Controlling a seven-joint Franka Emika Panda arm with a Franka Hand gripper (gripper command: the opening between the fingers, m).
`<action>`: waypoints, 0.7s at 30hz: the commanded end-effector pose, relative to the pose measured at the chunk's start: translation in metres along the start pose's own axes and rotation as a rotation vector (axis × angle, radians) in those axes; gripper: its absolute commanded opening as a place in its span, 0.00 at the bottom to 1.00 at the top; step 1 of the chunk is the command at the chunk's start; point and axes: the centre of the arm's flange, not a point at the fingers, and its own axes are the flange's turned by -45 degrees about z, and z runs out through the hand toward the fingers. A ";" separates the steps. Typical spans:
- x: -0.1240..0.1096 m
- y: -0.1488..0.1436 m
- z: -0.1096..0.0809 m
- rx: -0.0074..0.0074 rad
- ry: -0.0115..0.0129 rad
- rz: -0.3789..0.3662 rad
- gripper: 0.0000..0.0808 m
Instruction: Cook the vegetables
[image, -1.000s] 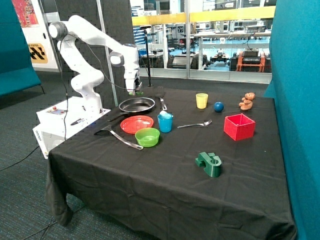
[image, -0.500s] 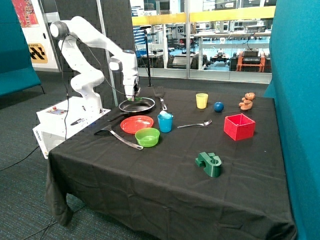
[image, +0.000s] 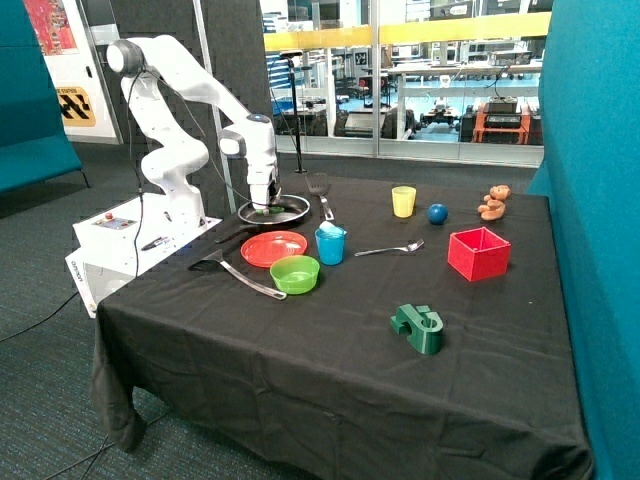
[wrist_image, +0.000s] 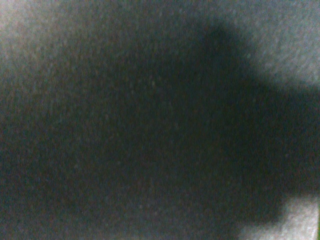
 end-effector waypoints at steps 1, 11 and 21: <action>-0.008 -0.008 0.009 -0.0012 0.0017 -0.005 0.02; -0.014 -0.012 0.002 -0.0012 0.0017 -0.018 0.57; -0.015 -0.012 -0.003 -0.0012 0.0017 -0.024 0.78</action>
